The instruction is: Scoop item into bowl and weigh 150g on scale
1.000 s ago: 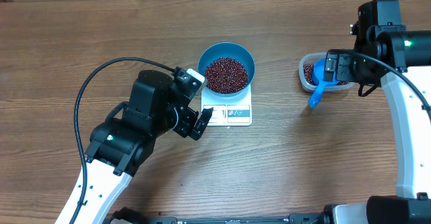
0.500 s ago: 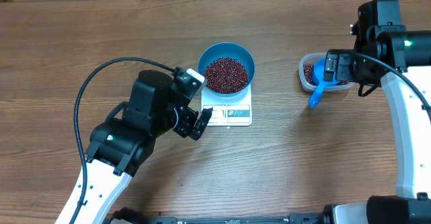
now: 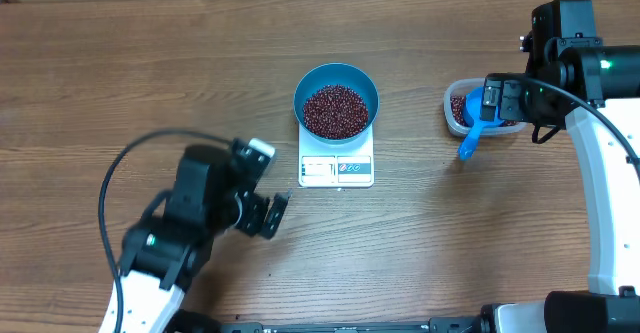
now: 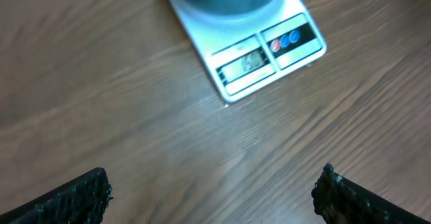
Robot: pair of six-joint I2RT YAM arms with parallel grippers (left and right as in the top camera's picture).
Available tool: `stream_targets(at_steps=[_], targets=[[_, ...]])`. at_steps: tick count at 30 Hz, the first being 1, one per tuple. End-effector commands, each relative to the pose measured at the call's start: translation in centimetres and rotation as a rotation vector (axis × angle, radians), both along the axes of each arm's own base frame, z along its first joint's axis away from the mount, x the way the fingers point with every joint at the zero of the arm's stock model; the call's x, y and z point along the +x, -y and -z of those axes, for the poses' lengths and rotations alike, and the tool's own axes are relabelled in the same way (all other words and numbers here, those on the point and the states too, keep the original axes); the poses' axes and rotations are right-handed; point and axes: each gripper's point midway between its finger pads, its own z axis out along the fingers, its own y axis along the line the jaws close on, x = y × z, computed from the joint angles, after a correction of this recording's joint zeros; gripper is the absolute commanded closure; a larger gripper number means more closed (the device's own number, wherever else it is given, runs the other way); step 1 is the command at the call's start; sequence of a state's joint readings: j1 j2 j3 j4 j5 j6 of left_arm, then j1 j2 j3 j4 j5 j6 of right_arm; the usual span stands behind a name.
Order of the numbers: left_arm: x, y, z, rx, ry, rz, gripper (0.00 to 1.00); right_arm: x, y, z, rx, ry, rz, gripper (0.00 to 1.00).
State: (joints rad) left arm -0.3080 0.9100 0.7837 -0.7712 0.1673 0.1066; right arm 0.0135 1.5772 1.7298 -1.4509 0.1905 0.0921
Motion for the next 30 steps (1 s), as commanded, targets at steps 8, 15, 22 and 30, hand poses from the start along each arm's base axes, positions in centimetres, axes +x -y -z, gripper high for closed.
stream_targets(at_steps=[8,15,22,30], targets=[[-1.3,-1.8,2.2,-0.110,0.236,-0.065,0.01,0.2,0.2,-1.4,-0.011,0.045,-0.009,0.00],[-1.6,-2.0,0.9,-0.181,0.492,-0.061,0.00,0.2,0.2,-1.4,-0.011,0.045,-0.009,0.00],[-0.9,-3.4,-1.7,-0.219,0.755,-0.110,0.00,0.2,0.2,-1.4,-0.011,0.045,-0.009,0.00],[-0.1,-4.7,-0.2,-0.205,0.818,-0.167,0.00,0.2,0.2,-1.4,-0.011,0.045,-0.009,0.00]])
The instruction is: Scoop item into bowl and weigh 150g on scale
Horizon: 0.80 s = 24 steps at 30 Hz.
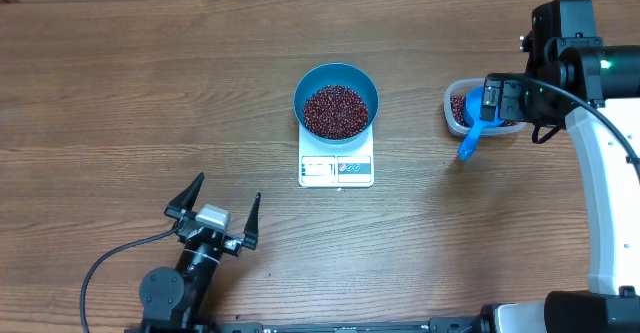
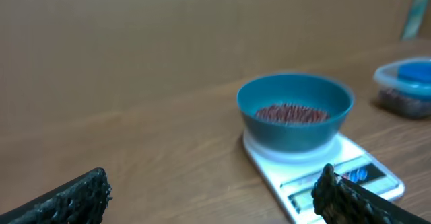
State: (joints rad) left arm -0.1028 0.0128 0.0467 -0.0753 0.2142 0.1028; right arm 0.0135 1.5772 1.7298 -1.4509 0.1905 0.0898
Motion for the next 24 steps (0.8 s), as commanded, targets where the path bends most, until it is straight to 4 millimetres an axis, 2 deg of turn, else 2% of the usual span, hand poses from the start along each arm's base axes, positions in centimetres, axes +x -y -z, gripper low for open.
stream_targets(at_steps=[1,16,18,22,24], targets=[[0.3,-0.3,1.2,-0.012,-0.010,-0.016,0.00,0.2,0.2,-1.4,-0.010,0.045,-0.007,0.00],[0.4,-0.9,1.3,-0.011,-0.015,-0.044,0.00,0.2,0.2,-1.4,-0.010,0.045,-0.007,0.00],[0.5,-1.3,0.8,-0.014,0.005,-0.056,0.01,0.2,0.2,-1.4,-0.010,0.045,-0.007,0.00],[0.1,-0.4,-2.4,-0.021,0.141,0.002,0.00,0.2,0.2,-1.4,-0.010,0.045,-0.007,0.00],[0.1,-0.5,-2.4,-0.020,0.139,0.000,0.01,0.2,0.2,-1.4,-0.010,0.045,-0.007,0.00]])
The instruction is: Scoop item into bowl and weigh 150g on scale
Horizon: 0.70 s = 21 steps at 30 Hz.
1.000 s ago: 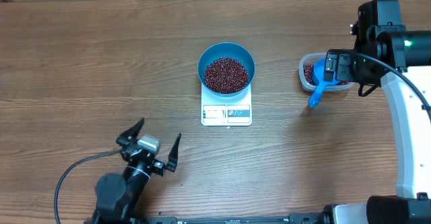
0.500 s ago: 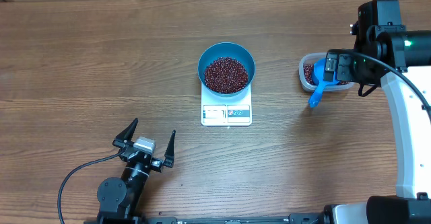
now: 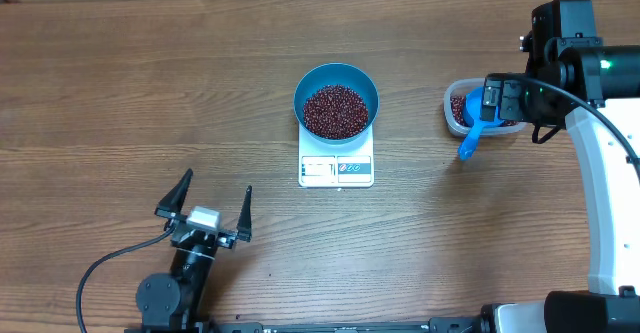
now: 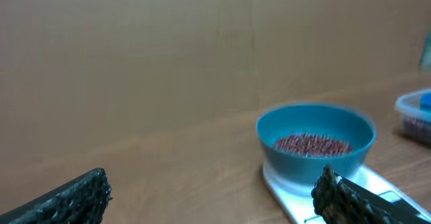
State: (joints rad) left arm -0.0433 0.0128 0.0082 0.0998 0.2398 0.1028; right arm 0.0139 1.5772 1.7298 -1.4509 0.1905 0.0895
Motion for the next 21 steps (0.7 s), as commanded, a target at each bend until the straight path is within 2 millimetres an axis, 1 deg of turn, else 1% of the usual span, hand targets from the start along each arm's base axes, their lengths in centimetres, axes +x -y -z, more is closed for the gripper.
stream_targets(at_steps=[1,3,4,7,13,18,19,21], targets=[[0.0,0.1,0.7,-0.002,-0.024,0.009,0.00,0.2,0.2,-1.4,-0.010,0.045,-0.006,0.00],[0.3,-1.1,3.2,0.012,-0.125,-0.062,0.01,0.2,0.2,-1.4,-0.010,0.045,-0.006,0.00],[0.4,-1.6,4.0,0.011,-0.160,-0.090,0.00,0.2,0.2,-1.4,-0.010,0.045,-0.006,0.00],[0.5,-2.5,4.0,0.010,-0.158,-0.136,0.00,0.2,0.2,-1.4,-0.010,0.045,-0.006,0.00],[0.5,-2.5,3.9,0.012,-0.155,-0.138,0.00,0.2,0.2,-1.4,-0.010,0.045,-0.006,0.00],[0.6,-2.4,2.0,0.001,-0.080,-0.134,0.01,0.2,0.2,-1.4,-0.010,0.045,-0.006,0.00],[0.6,-2.4,2.1,0.002,-0.081,-0.134,0.01,0.2,0.2,-1.4,-0.010,0.045,-0.006,0.00],[0.6,-2.8,3.0,0.005,-0.117,-0.157,0.01,0.2,0.2,-1.4,-0.010,0.045,-0.006,0.00]])
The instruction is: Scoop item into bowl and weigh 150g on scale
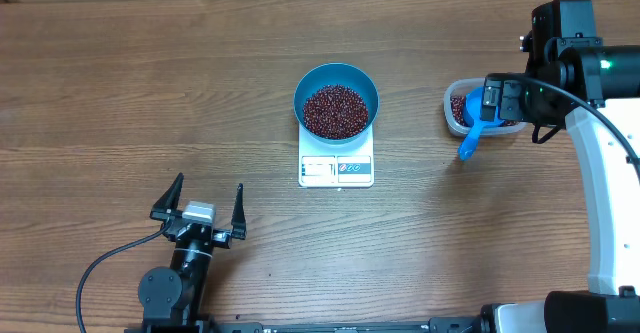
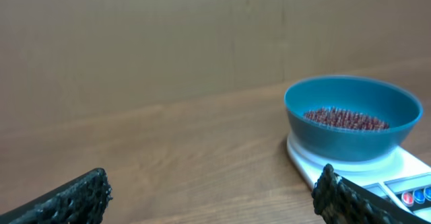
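A blue bowl (image 1: 336, 105) of red beans stands on the white scale (image 1: 336, 169) at mid-table. The left wrist view shows the same bowl (image 2: 350, 120) on the scale (image 2: 397, 177) at the right. My left gripper (image 1: 200, 201) is low near the table's front left, well away from the scale. It is open, with its black fingertips (image 2: 74, 198) wide apart over bare wood. My right gripper (image 1: 497, 101) hangs over a clear container of beans (image 1: 458, 108). A blue scoop (image 1: 468, 141) lies in that container, its handle sticking out. The right jaws do not show.
The table is brown wood (image 1: 150, 93). A black cable (image 1: 100, 268) loops from the left arm's base at the front edge. The right arm's white link (image 1: 605, 193) runs along the right side.
My left gripper has shifted slightly left near the front edge. In its wrist view the bowl now sits further right. It is still open. The right arm, bowl and scale are unchanged.
My left arm was first stretched out left of the scale, its camera looking down on the display. Then it was drawn back to the front edge, open and facing the bowl. It has since edged left. The right gripper stayed over the bean container throughout.
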Robot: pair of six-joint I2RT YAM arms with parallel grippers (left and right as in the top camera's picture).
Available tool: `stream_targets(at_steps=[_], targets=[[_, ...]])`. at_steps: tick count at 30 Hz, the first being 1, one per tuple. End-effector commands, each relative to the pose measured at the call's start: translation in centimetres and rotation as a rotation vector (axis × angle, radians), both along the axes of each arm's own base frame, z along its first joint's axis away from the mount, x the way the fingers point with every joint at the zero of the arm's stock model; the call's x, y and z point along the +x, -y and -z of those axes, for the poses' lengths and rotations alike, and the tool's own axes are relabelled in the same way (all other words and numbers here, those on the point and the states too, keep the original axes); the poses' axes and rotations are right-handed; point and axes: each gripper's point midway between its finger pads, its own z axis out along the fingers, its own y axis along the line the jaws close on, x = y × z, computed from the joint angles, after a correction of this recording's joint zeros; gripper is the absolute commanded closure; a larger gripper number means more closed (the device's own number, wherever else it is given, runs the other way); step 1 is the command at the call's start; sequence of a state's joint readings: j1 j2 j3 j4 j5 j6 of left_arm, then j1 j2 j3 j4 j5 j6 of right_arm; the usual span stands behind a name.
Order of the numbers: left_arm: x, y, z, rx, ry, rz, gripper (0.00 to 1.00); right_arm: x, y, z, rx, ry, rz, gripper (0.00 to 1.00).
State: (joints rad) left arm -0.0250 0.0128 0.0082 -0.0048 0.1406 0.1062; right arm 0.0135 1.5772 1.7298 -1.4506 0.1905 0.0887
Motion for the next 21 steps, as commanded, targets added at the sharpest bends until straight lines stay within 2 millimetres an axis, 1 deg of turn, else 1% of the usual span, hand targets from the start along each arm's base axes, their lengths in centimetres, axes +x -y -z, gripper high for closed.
stream_targets(at_steps=[1,4,21], targets=[[0.06,-1.28,1.59,0.006,-0.060,-0.072,0.01,0.19,0.20,-1.38,-0.010,0.045,-0.006,0.00],[0.10,-1.86,1.65,0.008,-0.062,-0.106,0.00,0.19,0.20,-1.38,-0.009,0.045,-0.006,0.00],[0.10,-1.85,1.66,0.008,-0.063,-0.106,0.01,0.19,0.20,-1.38,-0.010,0.045,-0.006,0.00]])
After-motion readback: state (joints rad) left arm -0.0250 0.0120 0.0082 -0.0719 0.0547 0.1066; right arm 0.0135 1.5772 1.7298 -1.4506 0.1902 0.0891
